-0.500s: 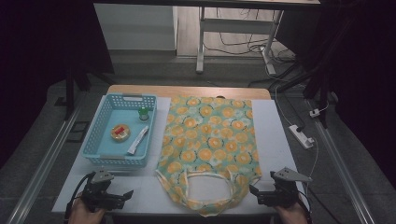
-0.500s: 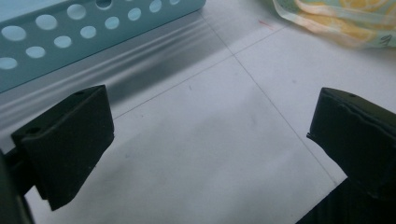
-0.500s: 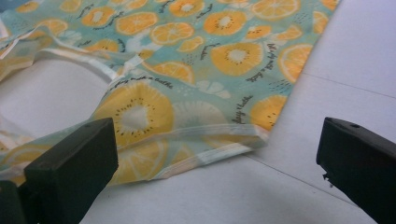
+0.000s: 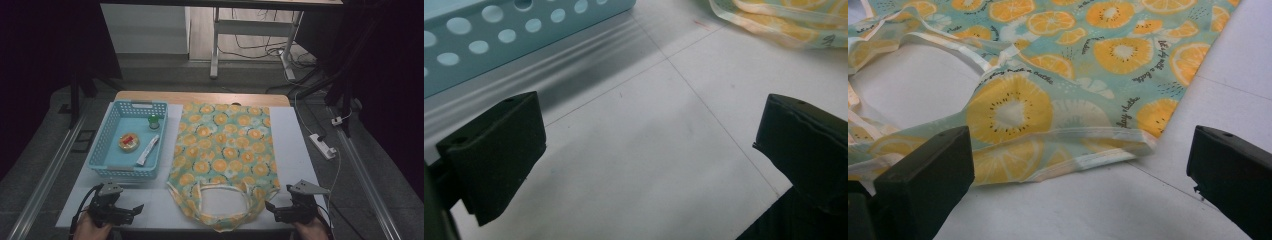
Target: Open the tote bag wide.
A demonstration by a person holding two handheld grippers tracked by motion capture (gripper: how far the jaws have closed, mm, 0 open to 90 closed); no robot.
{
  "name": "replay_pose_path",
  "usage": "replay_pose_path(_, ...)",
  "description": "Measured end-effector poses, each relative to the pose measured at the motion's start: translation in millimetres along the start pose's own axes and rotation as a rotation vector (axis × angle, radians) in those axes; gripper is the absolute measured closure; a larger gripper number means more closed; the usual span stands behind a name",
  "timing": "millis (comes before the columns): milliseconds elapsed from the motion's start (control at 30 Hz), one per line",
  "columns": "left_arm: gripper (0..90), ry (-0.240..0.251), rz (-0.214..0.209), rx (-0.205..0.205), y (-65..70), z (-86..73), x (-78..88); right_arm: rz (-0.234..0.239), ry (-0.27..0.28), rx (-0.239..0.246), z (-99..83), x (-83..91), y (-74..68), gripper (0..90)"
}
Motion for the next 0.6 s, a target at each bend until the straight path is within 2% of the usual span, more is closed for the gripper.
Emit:
replay_pose_path(133, 0.0, 0.006, -0.017, 0.009, -1.5, -0.2, 0.8, 0.009, -0.001, 0.000, 0.0, 0.0, 0.2, 0.0)
replay_pose_path(500, 0.0, 0.014, -0.030, 0.007, -1.6, -0.6, 1.3, 0.019, -0.011, 0.022, 0.9, -0.4, -1.6, 0.0)
replay_pose_path(600, 0.0, 0.012, -0.032, 0.008, -1.8, -0.6, 1.2, 0.047, -0.009, 0.021, 2.6, -0.9, -5.2, 0.0)
Point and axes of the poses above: each handheld gripper's, and its own axes: x roughly backward along the jaws, z roughly out of its top, y roughly to its right, the point moved 1 cm from there along -x, roughly forward along the jaws, and after that the axes turned 3 degrees about -z, right-handed, at the moved point
